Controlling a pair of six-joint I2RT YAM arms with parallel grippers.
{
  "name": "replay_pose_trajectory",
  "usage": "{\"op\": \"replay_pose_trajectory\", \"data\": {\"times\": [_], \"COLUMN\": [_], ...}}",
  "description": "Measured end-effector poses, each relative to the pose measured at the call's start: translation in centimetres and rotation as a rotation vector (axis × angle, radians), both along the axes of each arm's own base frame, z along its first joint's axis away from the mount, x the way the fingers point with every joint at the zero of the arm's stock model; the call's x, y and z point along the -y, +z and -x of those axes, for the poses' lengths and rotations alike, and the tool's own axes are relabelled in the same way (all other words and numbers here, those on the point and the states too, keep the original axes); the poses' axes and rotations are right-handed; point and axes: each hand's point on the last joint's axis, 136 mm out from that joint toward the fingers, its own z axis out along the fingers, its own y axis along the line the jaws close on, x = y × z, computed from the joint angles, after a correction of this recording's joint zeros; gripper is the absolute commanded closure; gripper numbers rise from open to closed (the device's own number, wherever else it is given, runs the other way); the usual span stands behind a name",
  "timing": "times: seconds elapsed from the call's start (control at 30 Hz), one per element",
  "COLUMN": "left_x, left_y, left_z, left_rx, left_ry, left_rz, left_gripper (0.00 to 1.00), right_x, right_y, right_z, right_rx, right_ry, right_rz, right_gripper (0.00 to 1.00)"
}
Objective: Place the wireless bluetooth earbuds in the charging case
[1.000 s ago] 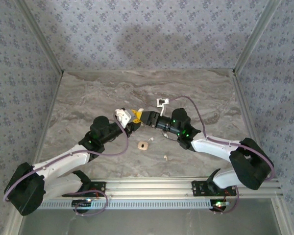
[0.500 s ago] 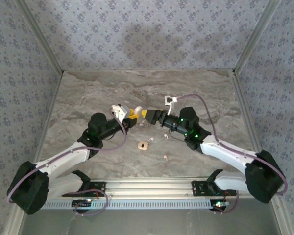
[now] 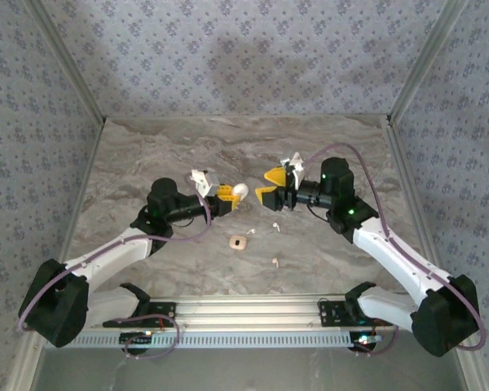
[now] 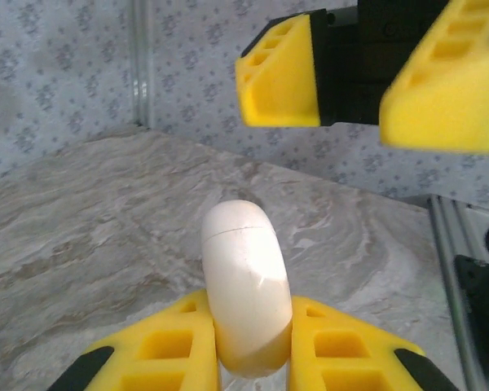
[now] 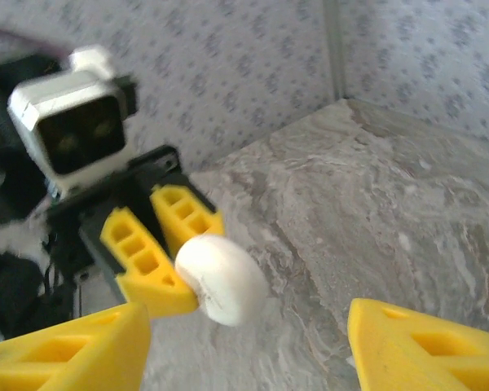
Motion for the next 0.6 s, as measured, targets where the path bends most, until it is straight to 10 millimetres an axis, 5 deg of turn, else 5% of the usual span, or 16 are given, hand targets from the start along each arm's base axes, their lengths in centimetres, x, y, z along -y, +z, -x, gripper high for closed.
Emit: {"op": "replay_pose_trajectory", "data": {"times": [0.6], "left_x": [1.1], "left_y": [0.6], "left_z": [2.0], "left_rx": [-0.006], "left_ry": [-0.157], "left_rz": [0.029], "left_gripper": [0.8], "right_x": [-2.1], "right_y": [-1.4], "right_z": [1.6], "right_rx": [0.158], "right_ry": [0.296], "right_rz": [0.135], "right_gripper": [0.39]}}
